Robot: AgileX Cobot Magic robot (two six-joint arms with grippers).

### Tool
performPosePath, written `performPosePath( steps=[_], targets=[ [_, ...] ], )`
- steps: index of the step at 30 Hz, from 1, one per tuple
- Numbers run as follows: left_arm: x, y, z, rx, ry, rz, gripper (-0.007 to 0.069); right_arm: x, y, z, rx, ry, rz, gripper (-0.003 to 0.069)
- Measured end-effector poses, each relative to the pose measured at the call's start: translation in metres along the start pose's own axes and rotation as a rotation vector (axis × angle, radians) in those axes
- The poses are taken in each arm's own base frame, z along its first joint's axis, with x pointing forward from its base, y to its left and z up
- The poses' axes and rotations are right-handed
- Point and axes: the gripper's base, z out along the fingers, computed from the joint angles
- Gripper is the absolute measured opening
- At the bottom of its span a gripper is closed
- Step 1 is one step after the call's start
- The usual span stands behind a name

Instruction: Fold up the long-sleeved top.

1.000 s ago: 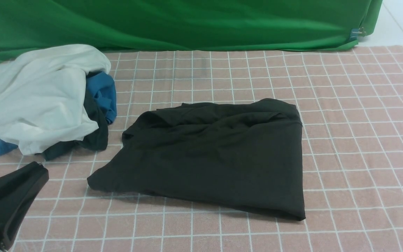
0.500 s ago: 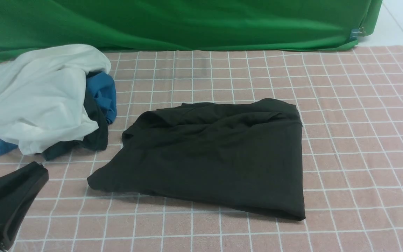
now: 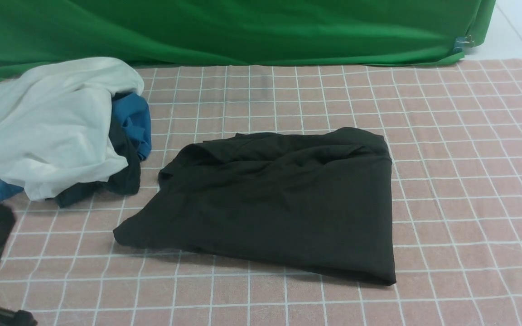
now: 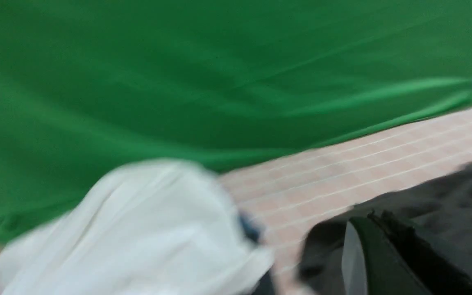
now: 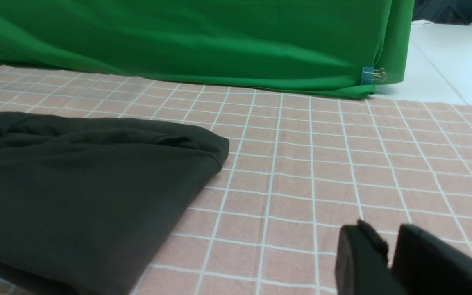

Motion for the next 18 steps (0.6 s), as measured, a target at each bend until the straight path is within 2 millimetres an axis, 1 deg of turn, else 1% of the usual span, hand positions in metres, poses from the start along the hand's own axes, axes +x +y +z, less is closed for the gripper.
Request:
performPosePath(
  steps=[2,3,5,8,11,18],
  targets=[
    [0.017,0.002,-0.003,-0.073,0.038,-0.033,0.0017,0.000,0.000,0.000,0.000,0.000,0.000,0.0160],
    [0.017,0.002,-0.004,-0.080,0.034,-0.036,0.0017,0.000,0.000,0.000,0.000,0.000,0.000,0.0160],
    [0.038,0.002,-0.008,-0.134,0.065,-0.059,0.0017,0.000,0.000,0.000,0.000,0.000,0.000,0.0167],
    [0.048,-0.001,-0.010,-0.131,0.103,-0.092,0.0017,0.000,0.000,0.000,0.000,0.000,0.000,0.0176],
    [0.053,-0.003,-0.011,-0.115,0.141,-0.112,0.0017,0.000,0.000,0.000,0.000,0.000,0.000,0.0185],
    [0.052,-0.003,-0.011,-0.121,0.132,-0.208,0.0017,0.000,0.000,0.000,0.000,0.001,0.000,0.0209]
  ],
)
